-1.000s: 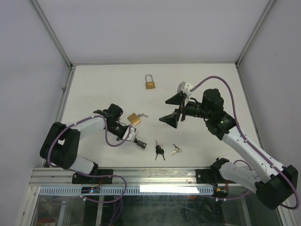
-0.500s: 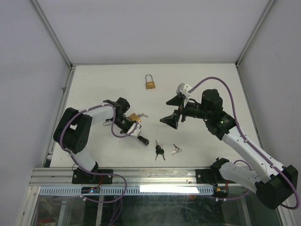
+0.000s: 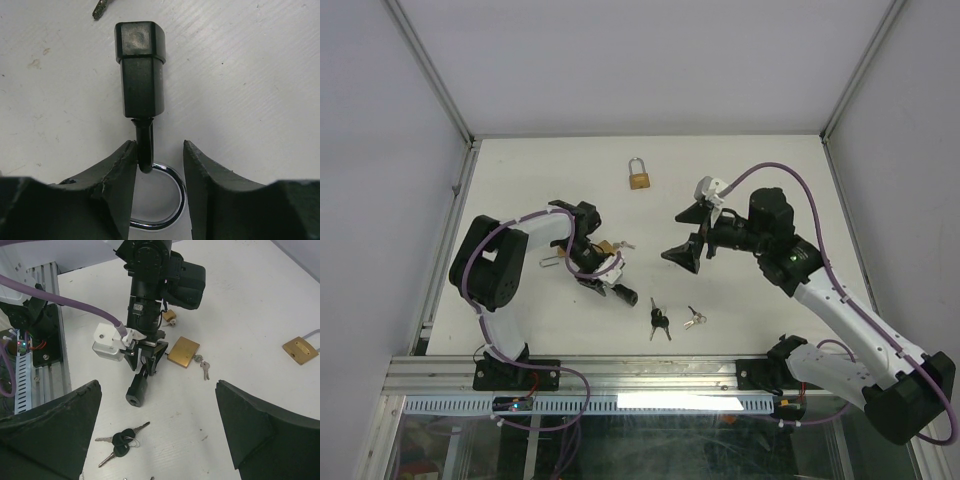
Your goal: Unlock with the key
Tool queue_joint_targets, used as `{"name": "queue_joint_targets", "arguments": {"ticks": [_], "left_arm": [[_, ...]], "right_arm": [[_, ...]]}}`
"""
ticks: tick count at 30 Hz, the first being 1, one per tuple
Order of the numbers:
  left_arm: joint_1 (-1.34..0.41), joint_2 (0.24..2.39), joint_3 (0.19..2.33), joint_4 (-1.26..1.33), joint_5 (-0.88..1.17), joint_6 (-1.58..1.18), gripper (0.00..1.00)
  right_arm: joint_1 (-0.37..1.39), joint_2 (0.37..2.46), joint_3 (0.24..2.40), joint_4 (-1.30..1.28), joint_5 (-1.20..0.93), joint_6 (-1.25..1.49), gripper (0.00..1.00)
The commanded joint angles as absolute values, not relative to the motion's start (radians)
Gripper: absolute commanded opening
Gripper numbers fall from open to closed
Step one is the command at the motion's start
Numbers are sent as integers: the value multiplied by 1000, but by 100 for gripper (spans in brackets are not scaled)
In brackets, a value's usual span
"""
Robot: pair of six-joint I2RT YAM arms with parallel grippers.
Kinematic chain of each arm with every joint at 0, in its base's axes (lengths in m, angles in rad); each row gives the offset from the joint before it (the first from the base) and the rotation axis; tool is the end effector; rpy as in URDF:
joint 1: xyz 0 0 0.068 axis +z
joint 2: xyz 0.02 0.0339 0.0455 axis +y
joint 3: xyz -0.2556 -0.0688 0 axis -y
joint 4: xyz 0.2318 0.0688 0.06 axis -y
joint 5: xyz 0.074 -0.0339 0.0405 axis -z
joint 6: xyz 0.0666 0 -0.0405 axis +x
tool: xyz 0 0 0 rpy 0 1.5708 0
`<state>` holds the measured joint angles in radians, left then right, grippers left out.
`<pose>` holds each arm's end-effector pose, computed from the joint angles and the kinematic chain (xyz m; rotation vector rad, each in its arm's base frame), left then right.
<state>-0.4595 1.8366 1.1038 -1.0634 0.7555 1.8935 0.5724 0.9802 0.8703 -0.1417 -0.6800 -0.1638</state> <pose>0.2237 -0.1616 0.1303 2.3880 1.1218 -0.9844 0.1761 0.1633 0.3287 -1.1036 1.4952 0.9027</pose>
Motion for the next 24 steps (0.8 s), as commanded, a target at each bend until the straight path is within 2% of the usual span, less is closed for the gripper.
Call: {"name": "queue_joint_targets", "arguments": {"ticks": [1,4,8,11,15,18,20,24], "left_arm": [[-469,1821,1117,-1096,776,1949,47],[-469,1813,1118,-1089,796,1943,64],[-468,1772,1129,-1054,822,1900,98],[-452,1720,1128,-1031,829,1865,99],[-422,1623,1092,-1017,827,1862,99],[-401,1532,1062,-1009,855,1824,99],[-390,1472,1043,-986,885,1739,99],[-367,1318,996,-821,942,1458,99]], "right_arm": [[577,960,940,-142,-663,-201,100],[577,963,944,-149,-663,-201,100],[577,975,965,-200,-602,-162,100],[577,987,998,-279,-391,-22,99],[578,1017,1016,-481,-106,241,82],[608,1093,1011,-657,-24,422,66],[661,1145,1006,-727,-6,498,59],[790,1220,992,-728,26,570,57]]}}
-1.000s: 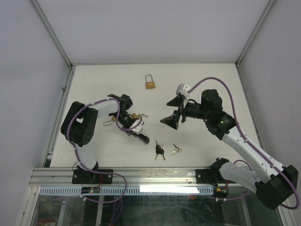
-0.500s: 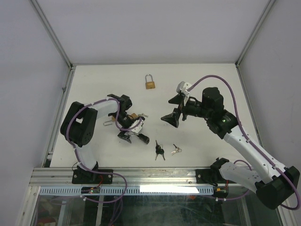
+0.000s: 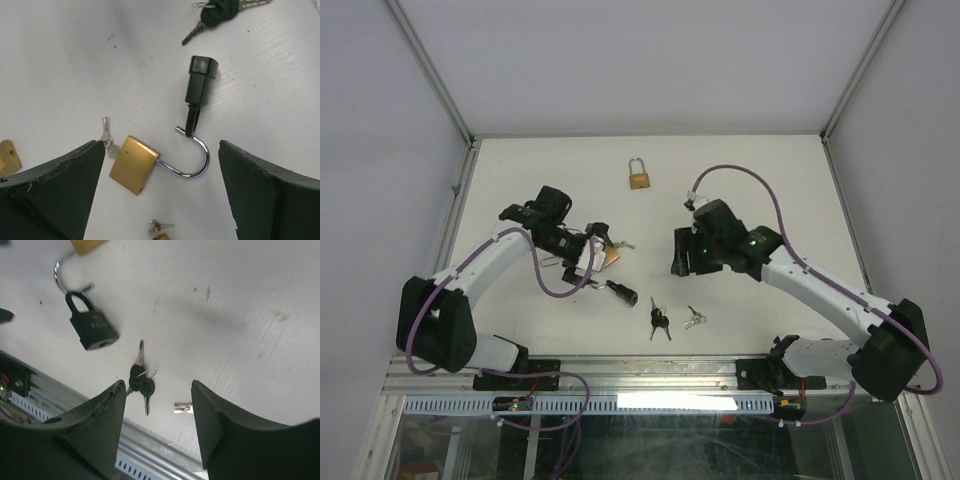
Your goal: Unlock with the key
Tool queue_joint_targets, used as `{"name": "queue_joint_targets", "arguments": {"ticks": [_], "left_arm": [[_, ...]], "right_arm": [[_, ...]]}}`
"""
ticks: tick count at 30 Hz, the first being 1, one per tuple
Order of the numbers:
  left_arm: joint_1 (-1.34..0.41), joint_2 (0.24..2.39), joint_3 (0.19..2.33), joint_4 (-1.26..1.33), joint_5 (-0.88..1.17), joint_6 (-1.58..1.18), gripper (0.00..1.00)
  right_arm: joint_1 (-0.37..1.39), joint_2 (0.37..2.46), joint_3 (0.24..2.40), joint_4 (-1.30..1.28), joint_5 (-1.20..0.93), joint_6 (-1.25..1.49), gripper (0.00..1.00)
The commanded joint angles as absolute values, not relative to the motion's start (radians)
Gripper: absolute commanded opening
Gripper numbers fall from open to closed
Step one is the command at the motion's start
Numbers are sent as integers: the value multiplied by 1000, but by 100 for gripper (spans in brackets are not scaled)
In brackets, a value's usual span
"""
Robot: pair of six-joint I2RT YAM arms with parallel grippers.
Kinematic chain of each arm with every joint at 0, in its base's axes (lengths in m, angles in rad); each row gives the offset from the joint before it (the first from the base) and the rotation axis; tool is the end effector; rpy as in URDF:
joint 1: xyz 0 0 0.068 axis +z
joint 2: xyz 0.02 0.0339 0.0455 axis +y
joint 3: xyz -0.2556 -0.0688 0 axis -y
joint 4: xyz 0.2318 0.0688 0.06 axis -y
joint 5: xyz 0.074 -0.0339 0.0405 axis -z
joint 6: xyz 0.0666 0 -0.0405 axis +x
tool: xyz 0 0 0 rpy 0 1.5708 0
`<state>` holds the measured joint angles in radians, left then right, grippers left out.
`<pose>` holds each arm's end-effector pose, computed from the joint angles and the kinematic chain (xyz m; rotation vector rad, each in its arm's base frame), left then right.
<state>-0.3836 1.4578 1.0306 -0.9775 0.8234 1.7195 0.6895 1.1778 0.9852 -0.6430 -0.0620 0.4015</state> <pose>0.2105 -0.1376 0.2084 2.1414 1.1228 -0.7037 0.1944 0.1656 0.2599 -0.3861 2.4558 0.5626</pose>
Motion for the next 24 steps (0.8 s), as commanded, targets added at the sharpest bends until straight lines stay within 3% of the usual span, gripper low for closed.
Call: {"name": "queue_joint_targets", "arguments": {"ticks": [1,9,18,24], "left_arm": [[-366,1276,977,-756,945,1361,99],[-364,989,784,-257,873,813,99],[-364,960,781,-215,874,733,99],[-364,967,781,-208,883,723,99]], "right_arm": [[811,1246,993,-718,10,585,57],[949,1455,1038,-722,1,591,66],[1017,1629,1101,-713,12,581,66],[1020,1697,1109,-685,43,578,60]]}}
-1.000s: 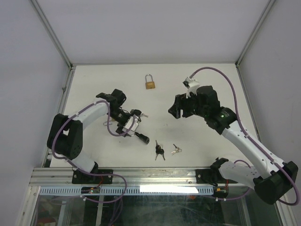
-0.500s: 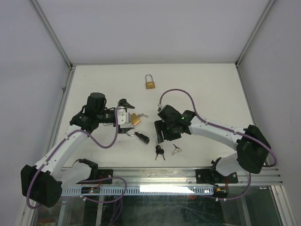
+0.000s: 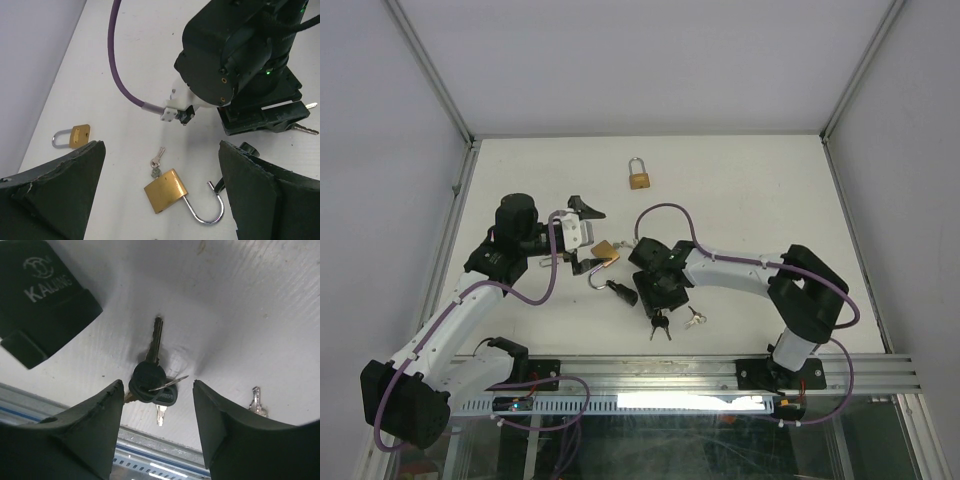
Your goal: Unlock with the key
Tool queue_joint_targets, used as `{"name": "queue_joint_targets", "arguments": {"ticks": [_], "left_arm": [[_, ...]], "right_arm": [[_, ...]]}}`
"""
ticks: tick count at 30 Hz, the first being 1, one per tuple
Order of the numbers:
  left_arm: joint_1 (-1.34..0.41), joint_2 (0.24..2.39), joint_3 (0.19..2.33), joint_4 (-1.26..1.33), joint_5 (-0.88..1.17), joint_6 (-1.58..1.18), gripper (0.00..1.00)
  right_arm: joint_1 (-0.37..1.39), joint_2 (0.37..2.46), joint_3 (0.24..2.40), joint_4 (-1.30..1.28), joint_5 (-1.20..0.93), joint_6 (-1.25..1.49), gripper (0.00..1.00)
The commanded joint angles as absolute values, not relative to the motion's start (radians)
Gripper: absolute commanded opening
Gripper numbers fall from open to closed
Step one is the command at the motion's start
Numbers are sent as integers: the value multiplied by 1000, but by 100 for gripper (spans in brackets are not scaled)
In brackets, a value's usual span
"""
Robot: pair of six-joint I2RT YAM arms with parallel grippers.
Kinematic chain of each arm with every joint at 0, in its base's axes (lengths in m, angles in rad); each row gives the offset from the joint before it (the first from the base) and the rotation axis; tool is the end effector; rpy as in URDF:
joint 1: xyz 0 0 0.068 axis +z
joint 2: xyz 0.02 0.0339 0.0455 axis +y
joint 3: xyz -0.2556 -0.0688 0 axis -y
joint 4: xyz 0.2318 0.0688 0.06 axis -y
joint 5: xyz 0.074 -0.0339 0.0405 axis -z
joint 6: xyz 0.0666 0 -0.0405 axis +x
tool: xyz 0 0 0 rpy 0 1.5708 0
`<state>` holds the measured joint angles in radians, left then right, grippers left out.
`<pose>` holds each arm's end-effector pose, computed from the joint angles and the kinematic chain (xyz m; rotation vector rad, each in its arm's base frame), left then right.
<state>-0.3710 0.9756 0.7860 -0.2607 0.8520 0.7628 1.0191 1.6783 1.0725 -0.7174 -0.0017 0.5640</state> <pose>0.1885 -0.1271 0.2891 1.4234 1.2651 -0.5916 0.1606 0.2612 0.1486 -0.6674 2.8810 0.2636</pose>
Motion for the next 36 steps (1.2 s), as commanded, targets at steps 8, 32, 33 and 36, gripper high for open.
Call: {"name": "queue_joint_targets", "arguments": {"ticks": [8,32,33,36], "left_arm": [[-364,963,784,-208,890,713,99],[-375,1028,895,-298,1147,648,83],[-386,1044,917,-327,1157,650,78],[-435,1094,988,-429,1198,657,60]], "right_arm": [[1020,1753,1099,-673,89,576,38],[927,1223,1056,-559,-456,56,0],[927,1205,1081,-585,-468,17,0],[927,1195,1178,-673,-464,-113,0]]}}
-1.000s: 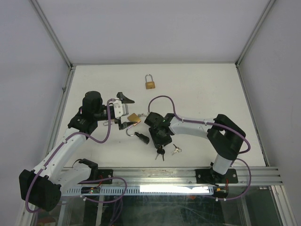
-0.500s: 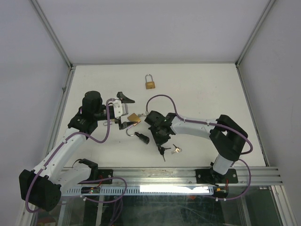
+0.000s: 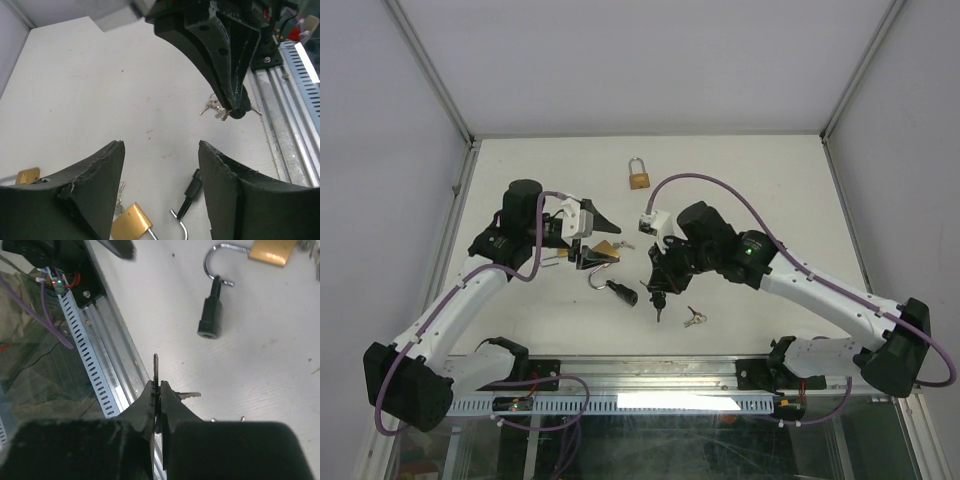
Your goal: Unlock with the key
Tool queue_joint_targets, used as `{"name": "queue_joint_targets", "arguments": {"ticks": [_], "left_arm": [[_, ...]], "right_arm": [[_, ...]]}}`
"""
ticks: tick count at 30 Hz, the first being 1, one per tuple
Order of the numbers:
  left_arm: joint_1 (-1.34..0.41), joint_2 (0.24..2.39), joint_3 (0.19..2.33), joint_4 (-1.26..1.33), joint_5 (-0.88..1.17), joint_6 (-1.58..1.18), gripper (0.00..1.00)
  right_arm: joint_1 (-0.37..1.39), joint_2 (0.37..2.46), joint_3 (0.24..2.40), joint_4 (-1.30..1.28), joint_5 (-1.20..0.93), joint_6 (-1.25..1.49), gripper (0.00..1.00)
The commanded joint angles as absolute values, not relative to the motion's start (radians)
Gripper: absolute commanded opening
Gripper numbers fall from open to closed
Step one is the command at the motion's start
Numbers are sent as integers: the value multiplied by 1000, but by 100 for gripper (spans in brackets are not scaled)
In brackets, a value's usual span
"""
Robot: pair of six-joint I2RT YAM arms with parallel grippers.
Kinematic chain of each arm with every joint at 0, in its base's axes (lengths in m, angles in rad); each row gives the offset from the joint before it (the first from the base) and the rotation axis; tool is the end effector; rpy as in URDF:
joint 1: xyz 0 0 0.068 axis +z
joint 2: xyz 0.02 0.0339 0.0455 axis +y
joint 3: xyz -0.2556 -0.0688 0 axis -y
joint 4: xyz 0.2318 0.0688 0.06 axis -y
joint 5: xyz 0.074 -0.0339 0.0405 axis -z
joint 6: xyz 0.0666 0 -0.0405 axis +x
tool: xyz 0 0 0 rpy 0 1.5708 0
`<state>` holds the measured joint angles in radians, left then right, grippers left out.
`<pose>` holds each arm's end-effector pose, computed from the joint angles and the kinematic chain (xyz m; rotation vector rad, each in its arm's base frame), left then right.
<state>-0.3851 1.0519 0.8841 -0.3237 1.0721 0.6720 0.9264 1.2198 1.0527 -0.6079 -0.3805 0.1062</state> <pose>0.1867 -0.1388 0.3059 1.4476 1.2203 -0.8961 0.1410 0.2289 0.2791 -1.1688 2.1866 0.9267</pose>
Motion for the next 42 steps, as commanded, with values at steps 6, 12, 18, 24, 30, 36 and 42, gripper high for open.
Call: {"name": "queue_joint_targets", "arguments": {"ticks": [6,12,18,24,30,36,42], "left_arm": [[-533,1171,1118,-624,1215,700,63],[-552,1201,1153,-690,1188,733,50],[-557,1196,1169,-674,1169,709,42],[-574,1215,1177,-635,1175,685,25],[-578,1214,1174,-602,1175,678,0],[-579,1197,1162,-577,1140,652,0],[-579,1085,1070,-431,981,584,0]], "right_arm": [[927,1256,1370,-777,-402,-238,0],[929,1269,1412,-717,-389,-267,0],[931,1276,1422,-718,-370,-292,0],[935,1288,1426,-697,-368,-291,0],[938,1292,1431,-692,-381,-297,0],[938,1281,1422,-672,-375,-291,0],[810,1157,1270,-554,-356,-174,99]]}}
